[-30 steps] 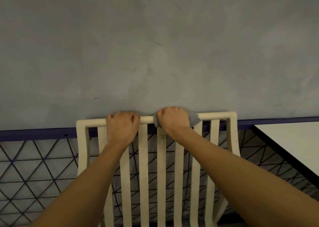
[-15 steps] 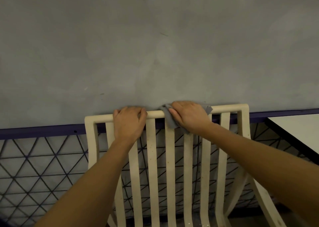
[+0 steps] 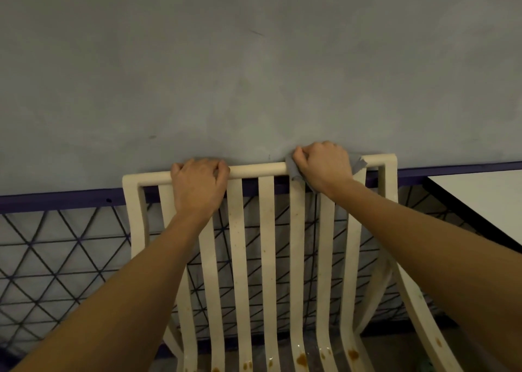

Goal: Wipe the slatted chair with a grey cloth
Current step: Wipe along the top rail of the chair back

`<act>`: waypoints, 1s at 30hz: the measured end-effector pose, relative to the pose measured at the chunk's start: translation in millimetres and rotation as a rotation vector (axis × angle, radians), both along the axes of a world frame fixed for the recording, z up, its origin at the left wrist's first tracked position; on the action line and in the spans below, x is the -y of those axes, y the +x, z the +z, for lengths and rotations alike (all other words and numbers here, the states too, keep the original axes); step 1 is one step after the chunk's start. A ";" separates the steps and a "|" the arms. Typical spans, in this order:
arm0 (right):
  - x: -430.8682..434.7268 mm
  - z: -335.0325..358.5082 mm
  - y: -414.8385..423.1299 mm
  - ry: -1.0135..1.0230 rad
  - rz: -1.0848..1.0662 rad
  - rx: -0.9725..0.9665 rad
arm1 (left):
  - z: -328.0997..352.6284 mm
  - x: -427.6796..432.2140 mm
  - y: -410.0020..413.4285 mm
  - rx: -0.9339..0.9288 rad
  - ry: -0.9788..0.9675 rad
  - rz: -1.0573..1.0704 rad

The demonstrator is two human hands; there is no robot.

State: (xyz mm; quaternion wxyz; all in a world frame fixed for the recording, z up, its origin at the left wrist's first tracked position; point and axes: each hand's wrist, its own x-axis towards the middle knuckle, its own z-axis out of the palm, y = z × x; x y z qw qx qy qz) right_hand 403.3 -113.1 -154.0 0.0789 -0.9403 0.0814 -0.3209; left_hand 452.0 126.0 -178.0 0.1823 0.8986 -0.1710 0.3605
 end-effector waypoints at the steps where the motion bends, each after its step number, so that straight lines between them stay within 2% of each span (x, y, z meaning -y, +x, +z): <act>1: -1.2 -1.0 -3.0 -0.060 0.015 -0.012 | -1.2 1.3 0.0 0.008 0.003 0.011; 4: -8.2 -2.5 -8.6 -0.295 0.138 -0.039 | -3.1 0.8 0.7 0.043 0.017 0.021; 11: 25.8 -7.9 -24.7 -0.230 0.400 -0.095 | -2.5 -5.5 2.5 -0.022 0.077 -0.027; 17: 62.7 -15.6 -34.5 -0.159 0.260 -0.039 | 14.3 0.7 -0.8 -0.168 0.078 -0.063; 20: 41.3 -15.2 -27.5 -0.073 0.094 0.061 | 27.5 24.3 -1.1 -0.221 0.169 -0.170; 23: 10.0 -8.5 -14.2 -0.102 0.020 -0.003 | 29.2 69.5 -9.7 -0.288 0.174 -0.330; 25: 0.4 -11.5 -7.9 -0.105 0.061 0.023 | 21.7 92.6 -15.7 -0.202 0.183 -0.294; 28: 10.4 -24.3 -10.3 -0.135 0.174 0.187 | 10.8 99.4 -16.2 0.025 0.200 -0.216; 30: 25.2 -30.9 -14.7 -0.203 0.296 0.188 | 9.5 96.5 -14.3 0.060 0.216 -0.237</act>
